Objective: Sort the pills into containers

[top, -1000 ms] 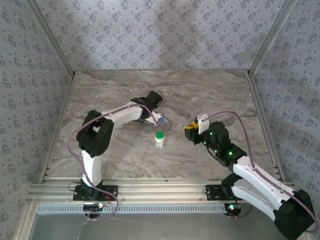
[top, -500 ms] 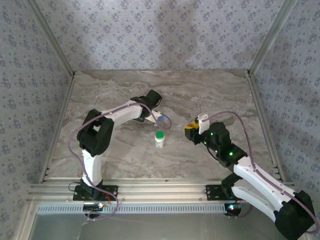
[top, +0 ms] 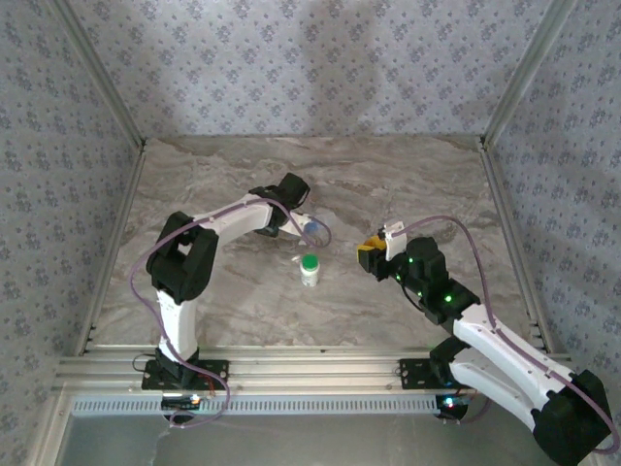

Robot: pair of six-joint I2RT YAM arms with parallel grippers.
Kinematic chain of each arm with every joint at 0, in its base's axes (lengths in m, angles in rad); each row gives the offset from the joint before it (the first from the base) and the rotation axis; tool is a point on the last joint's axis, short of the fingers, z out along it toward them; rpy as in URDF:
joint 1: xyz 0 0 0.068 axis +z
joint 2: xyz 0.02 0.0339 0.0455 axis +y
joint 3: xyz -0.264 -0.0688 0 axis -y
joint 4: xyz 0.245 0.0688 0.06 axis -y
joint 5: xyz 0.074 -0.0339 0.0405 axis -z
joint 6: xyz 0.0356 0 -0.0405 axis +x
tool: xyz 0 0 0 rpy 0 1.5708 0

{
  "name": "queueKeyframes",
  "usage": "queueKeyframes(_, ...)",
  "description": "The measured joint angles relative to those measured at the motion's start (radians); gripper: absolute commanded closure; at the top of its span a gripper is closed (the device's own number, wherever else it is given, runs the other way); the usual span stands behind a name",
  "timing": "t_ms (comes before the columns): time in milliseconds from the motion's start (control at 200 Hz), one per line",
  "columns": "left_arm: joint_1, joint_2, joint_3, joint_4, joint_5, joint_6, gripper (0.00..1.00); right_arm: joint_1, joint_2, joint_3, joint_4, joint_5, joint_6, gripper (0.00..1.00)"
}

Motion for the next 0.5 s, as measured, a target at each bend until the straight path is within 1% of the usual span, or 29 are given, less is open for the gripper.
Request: queueKeyframes(500, 0.023, -0.030, -0.042, 0.015, 0.037, -0.063, 0.79, 0.003, 0.009, 0.000, 0.000, 0.000, 0.000, 0.87)
